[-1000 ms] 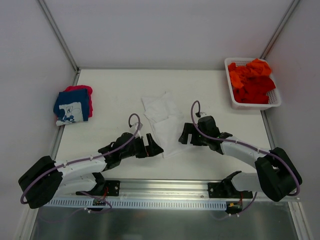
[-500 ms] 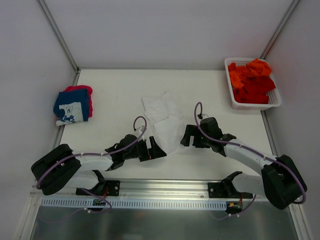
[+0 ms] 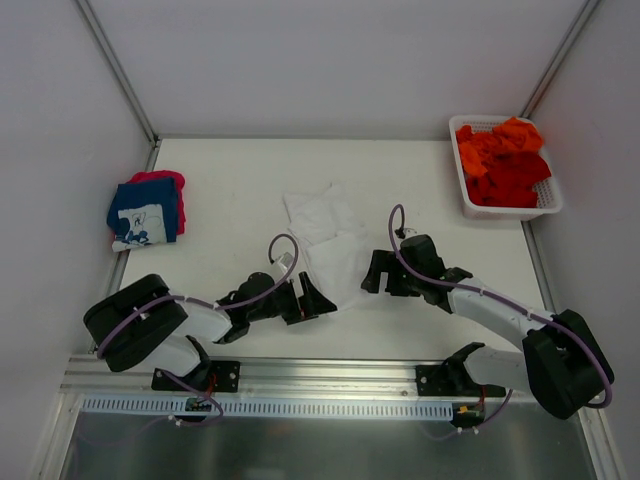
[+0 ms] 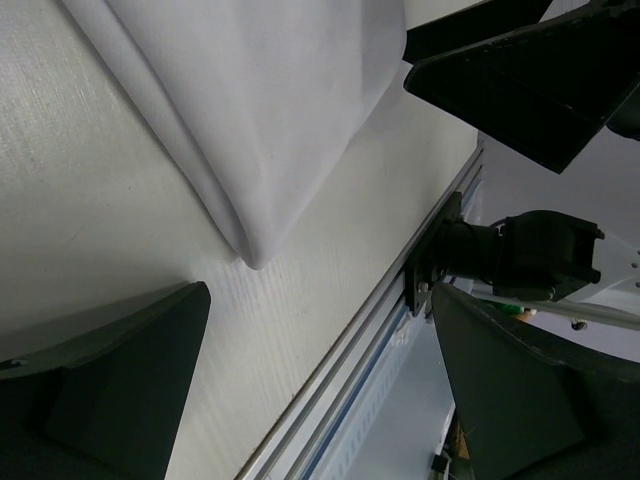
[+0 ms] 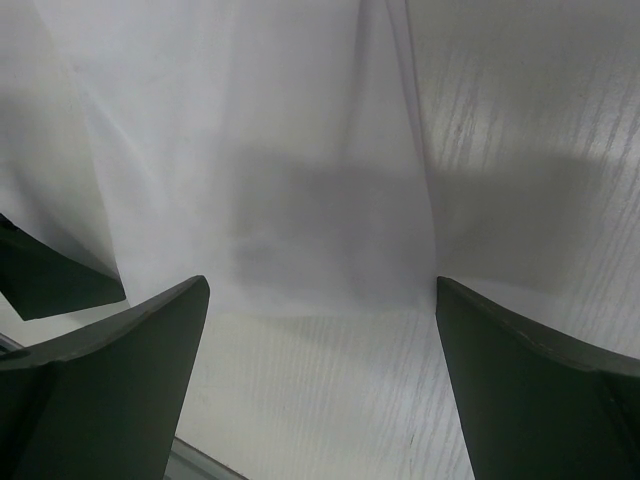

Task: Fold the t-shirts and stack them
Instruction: Fold the tshirt

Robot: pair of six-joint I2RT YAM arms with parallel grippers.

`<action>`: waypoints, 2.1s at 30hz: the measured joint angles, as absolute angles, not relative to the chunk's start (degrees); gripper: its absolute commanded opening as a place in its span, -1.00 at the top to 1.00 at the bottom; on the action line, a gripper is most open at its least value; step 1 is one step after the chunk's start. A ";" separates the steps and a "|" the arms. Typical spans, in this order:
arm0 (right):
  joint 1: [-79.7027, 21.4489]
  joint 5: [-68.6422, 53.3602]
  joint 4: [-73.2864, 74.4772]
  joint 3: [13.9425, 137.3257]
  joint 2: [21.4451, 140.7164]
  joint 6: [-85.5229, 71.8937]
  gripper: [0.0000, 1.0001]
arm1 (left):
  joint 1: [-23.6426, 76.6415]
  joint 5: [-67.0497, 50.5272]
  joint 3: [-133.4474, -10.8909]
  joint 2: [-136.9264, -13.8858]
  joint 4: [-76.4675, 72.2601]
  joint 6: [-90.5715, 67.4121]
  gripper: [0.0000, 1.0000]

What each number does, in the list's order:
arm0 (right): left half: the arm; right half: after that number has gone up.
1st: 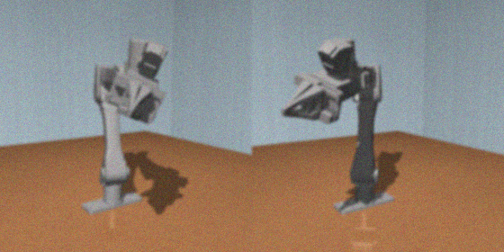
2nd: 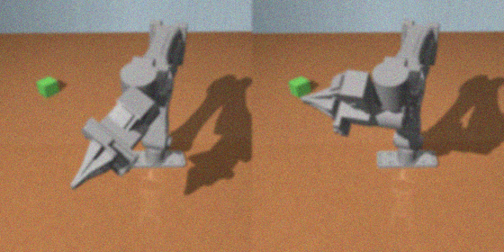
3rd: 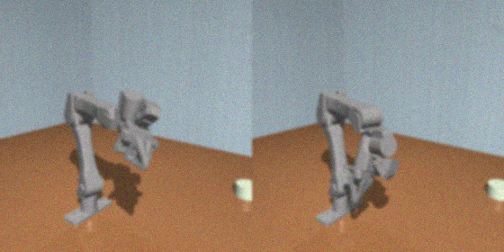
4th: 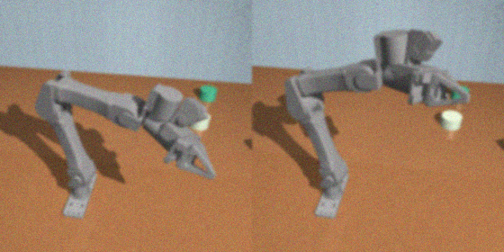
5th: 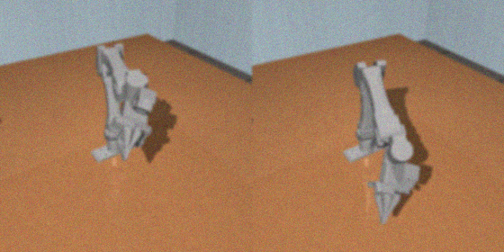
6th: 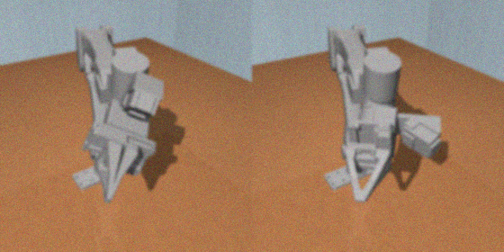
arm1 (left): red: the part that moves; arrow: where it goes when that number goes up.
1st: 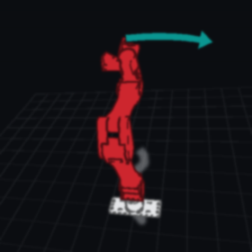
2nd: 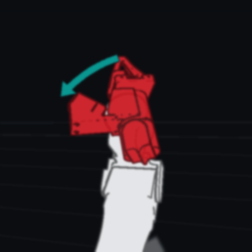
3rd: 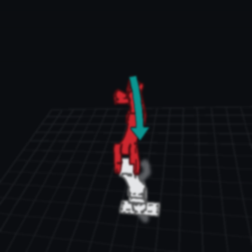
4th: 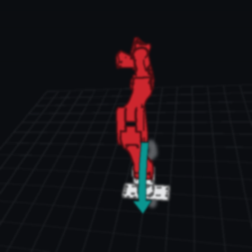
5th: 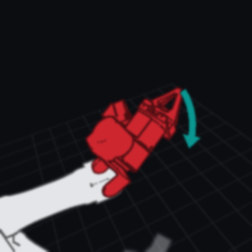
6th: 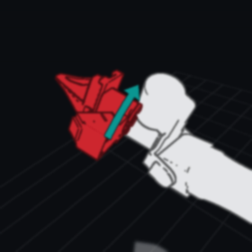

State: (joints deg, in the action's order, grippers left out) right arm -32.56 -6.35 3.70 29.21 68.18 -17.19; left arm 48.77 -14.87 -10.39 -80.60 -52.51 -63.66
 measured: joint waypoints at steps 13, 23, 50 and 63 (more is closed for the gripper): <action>-33.01 -6.96 2.96 28.40 68.18 -18.00 -0.99 | 48.77 -16.60 -12.03 -91.85 -65.93 -67.46 -0.86; -33.76 -7.92 1.85 27.35 68.16 -18.96 -0.99 | 48.77 -18.06 -12.82 -97.06 -72.25 -69.80 -0.84; -35.73 -6.15 1.30 27.81 69.06 -20.03 -0.98 | 54.08 -17.72 -18.72 -99.79 -68.25 -69.78 -0.79; -36.25 -0.19 8.67 28.08 65.39 -19.20 -0.38 | 54.46 -13.80 -22.76 -87.31 -45.91 -63.20 0.40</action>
State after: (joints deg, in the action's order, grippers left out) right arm -36.25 -0.19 8.67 28.08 65.39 -19.20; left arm 54.46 -13.80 -22.76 -87.31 -45.91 -63.20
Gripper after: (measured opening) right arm 0.718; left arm 0.312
